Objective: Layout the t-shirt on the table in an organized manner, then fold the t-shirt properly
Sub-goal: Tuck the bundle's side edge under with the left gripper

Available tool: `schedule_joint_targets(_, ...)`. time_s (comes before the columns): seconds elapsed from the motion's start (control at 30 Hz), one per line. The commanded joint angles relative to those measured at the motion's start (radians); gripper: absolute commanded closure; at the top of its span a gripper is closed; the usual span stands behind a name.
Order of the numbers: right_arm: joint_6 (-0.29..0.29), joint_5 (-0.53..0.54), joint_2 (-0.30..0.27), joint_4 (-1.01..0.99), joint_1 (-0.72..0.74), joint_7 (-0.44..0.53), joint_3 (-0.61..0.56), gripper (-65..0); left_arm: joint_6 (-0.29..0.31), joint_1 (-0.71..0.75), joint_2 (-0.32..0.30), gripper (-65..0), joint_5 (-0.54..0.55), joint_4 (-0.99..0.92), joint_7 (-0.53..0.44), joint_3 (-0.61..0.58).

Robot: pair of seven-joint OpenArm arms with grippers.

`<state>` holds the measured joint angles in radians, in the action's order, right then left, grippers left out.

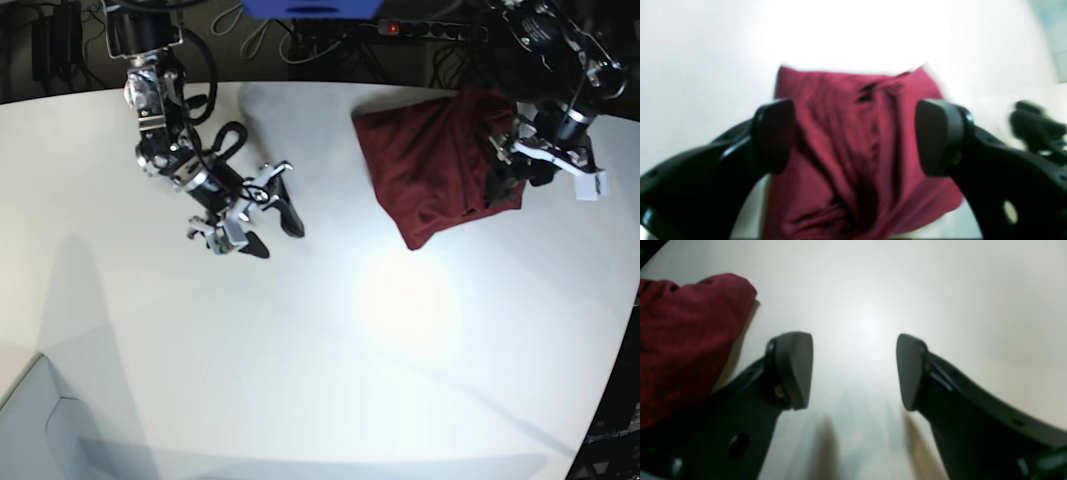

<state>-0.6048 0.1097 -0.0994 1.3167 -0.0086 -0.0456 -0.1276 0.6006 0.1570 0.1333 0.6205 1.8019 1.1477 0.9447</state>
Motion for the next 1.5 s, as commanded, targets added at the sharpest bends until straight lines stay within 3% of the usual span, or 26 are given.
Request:
schedule_joint_targets(0.0, -0.007, 0.012, -0.001, 0.017, 0.015, 0.029, 0.001, -39.0, 0.003, -0.024, -0.002, -54.1, -0.003, 0.009, -0.022, 0.000)
schedule_joint_targets(0.33, -0.007, 0.012, -0.001, 0.017, 0.017, 0.029, 0.001, -39.0, 0.003, -0.084, 0.015, -53.4, -0.161, -0.004, -0.022, -0.010)
schedule_joint_targets(0.4, -0.007, 0.012, -0.001, 0.017, 0.019, 0.029, -0.002, -39.0, 0.003, -0.089, 0.016, -49.9, -0.175, -0.017, -0.022, -0.010)
schedule_joint_targets(0.6, -0.007, 0.012, -0.001, 0.017, 0.019, 0.029, -0.001, -39.0, 0.003, -0.099, 0.009, -25.9, -0.179, -0.106, -0.022, -0.010)
schedule_joint_targets(1.03, -0.007, 0.012, -0.013, 0.017, 0.017, 0.029, 0.001, -39.0, 0.008, -0.099, 0.016, -23.5, -0.170, -0.040, -0.021, 0.000)
schedule_joint_targets(1.13, -0.007, 0.012, -0.013, 0.017, 0.017, 0.029, -0.002, -39.0, 0.008, -0.103, 0.016, -14.3, -0.170, -0.021, -0.019, -0.002)
schedule_joint_targets(1.23, -0.007, 0.012, -0.013, 0.017, 0.015, 0.029, -0.004, -39.0, 0.005, -0.124, 0.012, -0.3, -0.170, -0.032, -0.015, 0.000)
schedule_joint_targets(1.47, -0.007, 0.012, -0.013, 0.017, 0.015, 0.029, 0.001, -39.0, 0.005, -0.130, -0.016, -0.3, -0.173, -0.035, -0.019, -0.005)
